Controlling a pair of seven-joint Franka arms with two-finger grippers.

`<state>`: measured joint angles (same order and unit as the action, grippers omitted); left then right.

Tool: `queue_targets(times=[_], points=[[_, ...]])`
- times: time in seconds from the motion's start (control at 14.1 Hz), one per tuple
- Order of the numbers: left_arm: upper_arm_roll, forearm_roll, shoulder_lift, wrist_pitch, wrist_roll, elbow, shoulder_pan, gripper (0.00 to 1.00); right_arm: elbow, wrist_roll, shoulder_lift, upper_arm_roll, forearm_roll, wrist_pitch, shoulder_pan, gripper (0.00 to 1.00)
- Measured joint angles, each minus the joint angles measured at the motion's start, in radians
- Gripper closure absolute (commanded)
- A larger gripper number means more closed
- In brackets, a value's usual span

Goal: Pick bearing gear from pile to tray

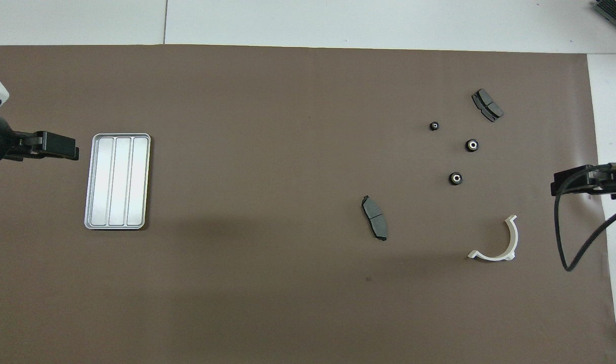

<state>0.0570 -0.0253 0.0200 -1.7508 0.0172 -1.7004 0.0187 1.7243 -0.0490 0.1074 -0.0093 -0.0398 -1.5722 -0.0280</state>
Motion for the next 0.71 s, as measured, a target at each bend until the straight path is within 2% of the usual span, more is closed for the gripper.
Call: queue_targets(times=[0.71], points=[[0.0, 0.0, 0.0, 0.0, 0.0, 0.0, 0.0, 0.0, 0.017, 0.0, 0.003, 0.0, 0.0, -0.004, 0.0, 0.0]])
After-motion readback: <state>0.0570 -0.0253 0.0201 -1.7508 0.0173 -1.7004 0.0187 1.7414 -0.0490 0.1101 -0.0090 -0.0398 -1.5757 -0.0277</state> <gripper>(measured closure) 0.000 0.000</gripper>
